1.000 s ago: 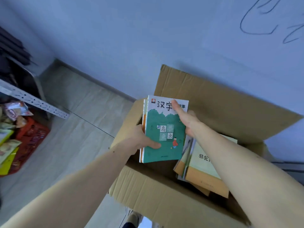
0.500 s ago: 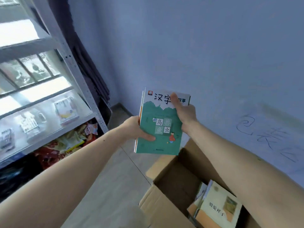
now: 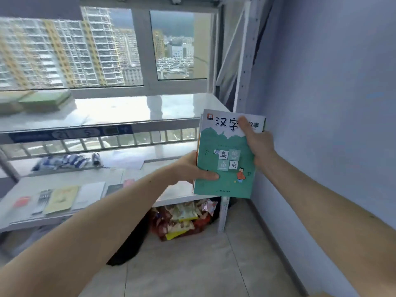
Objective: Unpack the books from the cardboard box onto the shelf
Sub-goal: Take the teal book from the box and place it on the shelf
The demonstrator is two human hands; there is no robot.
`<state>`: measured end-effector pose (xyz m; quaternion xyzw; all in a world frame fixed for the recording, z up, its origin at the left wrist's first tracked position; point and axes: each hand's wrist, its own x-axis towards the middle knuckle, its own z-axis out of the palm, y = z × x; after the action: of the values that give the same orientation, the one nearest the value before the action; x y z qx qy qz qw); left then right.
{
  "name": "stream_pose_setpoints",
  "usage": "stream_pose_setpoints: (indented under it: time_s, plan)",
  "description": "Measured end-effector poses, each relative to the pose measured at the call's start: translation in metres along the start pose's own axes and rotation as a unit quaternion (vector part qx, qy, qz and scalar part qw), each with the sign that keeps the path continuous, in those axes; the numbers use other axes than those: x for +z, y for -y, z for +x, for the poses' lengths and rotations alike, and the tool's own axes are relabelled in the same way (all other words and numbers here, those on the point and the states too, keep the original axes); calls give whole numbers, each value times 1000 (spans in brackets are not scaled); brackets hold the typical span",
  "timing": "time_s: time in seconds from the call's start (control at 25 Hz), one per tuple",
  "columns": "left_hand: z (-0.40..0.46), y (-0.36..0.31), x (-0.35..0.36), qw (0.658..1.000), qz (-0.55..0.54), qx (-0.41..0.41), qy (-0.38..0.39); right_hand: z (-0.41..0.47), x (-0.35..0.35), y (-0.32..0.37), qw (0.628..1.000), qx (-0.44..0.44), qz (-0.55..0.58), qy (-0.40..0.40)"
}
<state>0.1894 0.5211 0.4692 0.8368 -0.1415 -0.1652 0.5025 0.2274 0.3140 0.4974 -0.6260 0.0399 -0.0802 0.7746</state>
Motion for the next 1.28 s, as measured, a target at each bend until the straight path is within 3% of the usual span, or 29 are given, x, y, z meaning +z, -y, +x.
stream_pose_setpoints:
  time_s: [0.24, 0.48, 0.84, 1.08, 1.28]
  plan:
    - [-39, 48, -174, 995, 12, 23, -100, 38, 199, 0, 998, -10, 2, 67]
    - [-33, 105, -313, 988, -4, 20, -156, 99, 355, -17, 993, -19, -20, 117]
    - [14, 188, -497, 944, 22, -4, -329, 212, 565, -50, 983, -29, -57, 171]
    - [34, 257, -593, 930, 57, 5, -364, 248, 661, -91, 980, -87, -60, 170]
    - [49, 296, -641, 930, 83, -6, -359, 258, 696, -115, 984, -78, -55, 147]
